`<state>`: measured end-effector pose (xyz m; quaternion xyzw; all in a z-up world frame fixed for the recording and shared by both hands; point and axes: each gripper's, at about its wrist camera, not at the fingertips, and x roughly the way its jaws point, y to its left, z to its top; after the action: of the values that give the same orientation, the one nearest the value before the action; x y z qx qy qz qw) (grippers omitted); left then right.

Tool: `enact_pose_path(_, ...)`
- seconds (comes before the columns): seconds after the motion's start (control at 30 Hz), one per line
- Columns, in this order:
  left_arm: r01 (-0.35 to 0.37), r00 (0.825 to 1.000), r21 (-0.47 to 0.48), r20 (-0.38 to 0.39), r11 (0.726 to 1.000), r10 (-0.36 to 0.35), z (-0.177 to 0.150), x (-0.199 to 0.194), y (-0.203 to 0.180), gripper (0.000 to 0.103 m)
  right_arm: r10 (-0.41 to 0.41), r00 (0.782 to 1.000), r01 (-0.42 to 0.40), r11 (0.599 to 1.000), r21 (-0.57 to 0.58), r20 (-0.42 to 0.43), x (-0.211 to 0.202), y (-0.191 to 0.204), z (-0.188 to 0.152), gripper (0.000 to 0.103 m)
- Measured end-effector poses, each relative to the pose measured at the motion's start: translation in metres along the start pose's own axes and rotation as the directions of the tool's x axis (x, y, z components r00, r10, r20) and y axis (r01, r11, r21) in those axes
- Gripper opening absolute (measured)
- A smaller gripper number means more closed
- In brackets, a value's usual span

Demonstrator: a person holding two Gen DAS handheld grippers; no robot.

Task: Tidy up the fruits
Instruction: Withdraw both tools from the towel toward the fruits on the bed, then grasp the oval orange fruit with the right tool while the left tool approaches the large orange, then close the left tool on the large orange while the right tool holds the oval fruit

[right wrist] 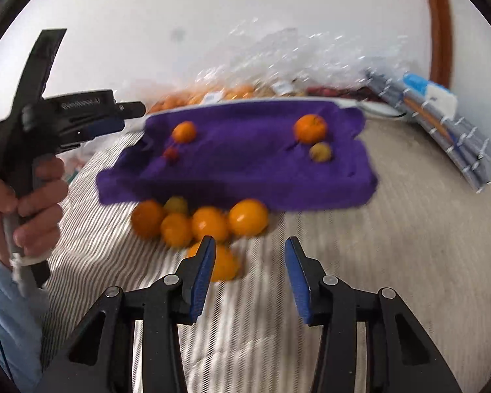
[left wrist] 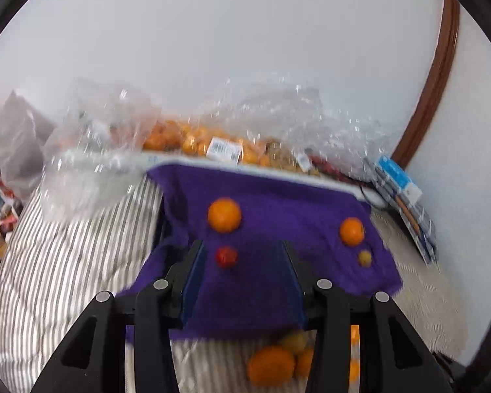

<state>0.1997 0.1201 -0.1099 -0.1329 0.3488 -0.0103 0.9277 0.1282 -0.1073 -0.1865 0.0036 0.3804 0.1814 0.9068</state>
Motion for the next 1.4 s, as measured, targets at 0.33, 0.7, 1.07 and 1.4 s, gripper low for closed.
enact_pose_path(0.33,-0.070,0.997,-0.012,-0.042,0.997,0.070,-0.052,-0.005,0.038,0.043,-0.011,0.997,0.000,0.991,-0.135,-0.080,0.028,0.031,-0.013,0.045)
enact_pose_path(0.7,0.014,1.000,0.023,-0.026,1.000,-0.013,-0.058,-0.009,0.026,0.043,-0.020,0.998,0.011,0.991,-0.135,-0.065,0.029,0.027,-0.009,0.036)
enact_pose_path(1.07,0.135,0.987,0.194,-0.109,0.972,-0.115,-0.081,-0.002,-0.022,0.049,-0.091,0.996,0.091,0.994,-0.061,0.006,-0.007,-0.026,-0.022,0.036)
enact_pose_path(1.4,0.085,0.983,0.260,-0.177,0.962,-0.039,-0.092,0.020,-0.037,0.049,-0.019,1.000,0.019,0.999,0.040,0.010,-0.010,-0.049,-0.025,0.036)
